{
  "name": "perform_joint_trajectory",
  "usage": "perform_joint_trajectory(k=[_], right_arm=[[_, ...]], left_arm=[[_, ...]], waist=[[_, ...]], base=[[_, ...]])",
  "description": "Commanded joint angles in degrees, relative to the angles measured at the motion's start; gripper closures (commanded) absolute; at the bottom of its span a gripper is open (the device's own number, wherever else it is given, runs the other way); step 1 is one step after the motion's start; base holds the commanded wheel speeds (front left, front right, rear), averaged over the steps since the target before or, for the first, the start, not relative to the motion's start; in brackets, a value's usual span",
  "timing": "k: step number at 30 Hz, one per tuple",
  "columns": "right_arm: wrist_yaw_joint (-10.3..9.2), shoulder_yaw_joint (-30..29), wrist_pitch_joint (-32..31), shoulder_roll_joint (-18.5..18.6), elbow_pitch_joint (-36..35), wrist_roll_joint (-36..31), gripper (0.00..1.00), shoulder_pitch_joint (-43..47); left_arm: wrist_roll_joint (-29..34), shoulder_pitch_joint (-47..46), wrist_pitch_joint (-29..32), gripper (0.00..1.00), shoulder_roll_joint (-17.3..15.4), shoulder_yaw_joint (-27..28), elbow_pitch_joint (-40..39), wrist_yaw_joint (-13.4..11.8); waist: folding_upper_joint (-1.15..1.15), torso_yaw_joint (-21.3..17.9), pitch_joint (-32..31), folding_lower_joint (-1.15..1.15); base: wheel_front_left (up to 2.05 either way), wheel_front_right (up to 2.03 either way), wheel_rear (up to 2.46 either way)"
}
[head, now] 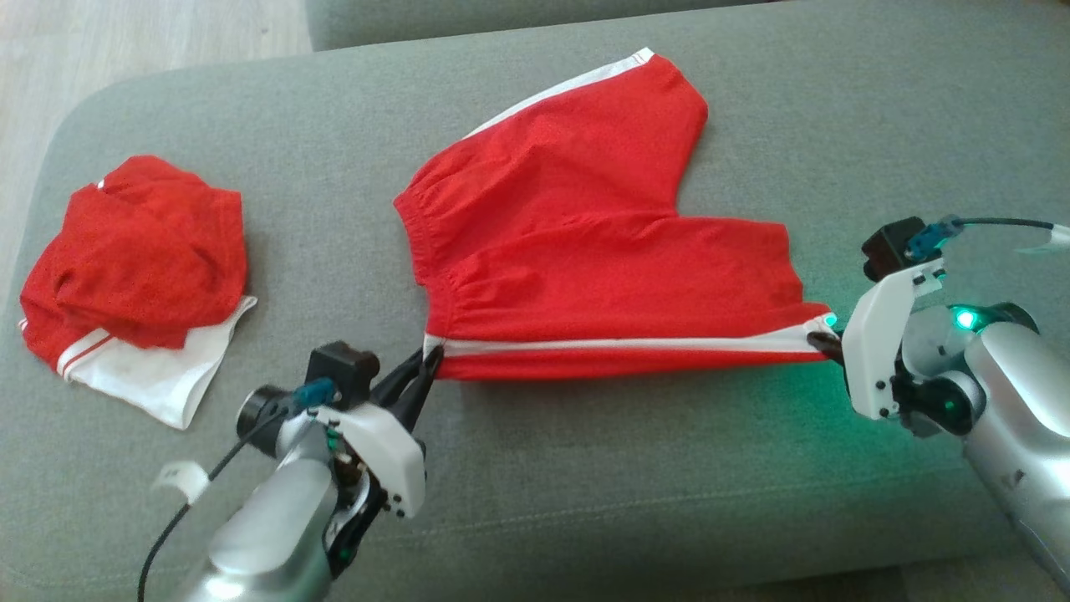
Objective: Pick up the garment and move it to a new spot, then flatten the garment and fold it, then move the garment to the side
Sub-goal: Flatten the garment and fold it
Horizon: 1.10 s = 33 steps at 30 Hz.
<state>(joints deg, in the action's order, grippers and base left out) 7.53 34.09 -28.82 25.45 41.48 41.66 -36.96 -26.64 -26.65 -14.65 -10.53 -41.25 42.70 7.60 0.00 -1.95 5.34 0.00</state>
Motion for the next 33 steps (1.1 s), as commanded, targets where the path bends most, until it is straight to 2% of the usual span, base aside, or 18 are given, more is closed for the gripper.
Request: perform_joint_trajectory(k=[1,15,25,33], right_arm=[[-0.04,0.2,-0.6,2.5,-1.9,0.5,1.0,0.6],[-0.04,-0.2,-9.7,7.0,-12.1,4.8,1.0,6.2],[-0.04,-2.0,-19.3,10.1,-16.5,6.6,1.0,11.3],[-0.04,-5.6,-22.0,11.1,-21.4,6.5,1.0,14.0]], left_arm=[[-0.5,-0.8,-0.3,1.0,-2.8,3.1,-1.3,-0.2],[-0.1,3.8,-0.3,1.0,-4.5,3.4,-5.7,-0.5],[-1.8,7.7,2.5,1.0,-6.2,-0.7,-9.7,-0.2],[-4.7,9.9,4.3,1.0,-8.2,-2.6,-15.6,-0.1]], waist=[[0.0,-0.1,-0.1,0.0],[0.0,-0.7,-0.3,0.0],[0.0,-0.4,-2.4,0.0],[0.0,-0.1,-2.4,0.0]], base=[[0.0,0.0,0.0],[0.0,0.0,0.0],[0.0,0.0,0.0],[0.0,0.0,0.0]])
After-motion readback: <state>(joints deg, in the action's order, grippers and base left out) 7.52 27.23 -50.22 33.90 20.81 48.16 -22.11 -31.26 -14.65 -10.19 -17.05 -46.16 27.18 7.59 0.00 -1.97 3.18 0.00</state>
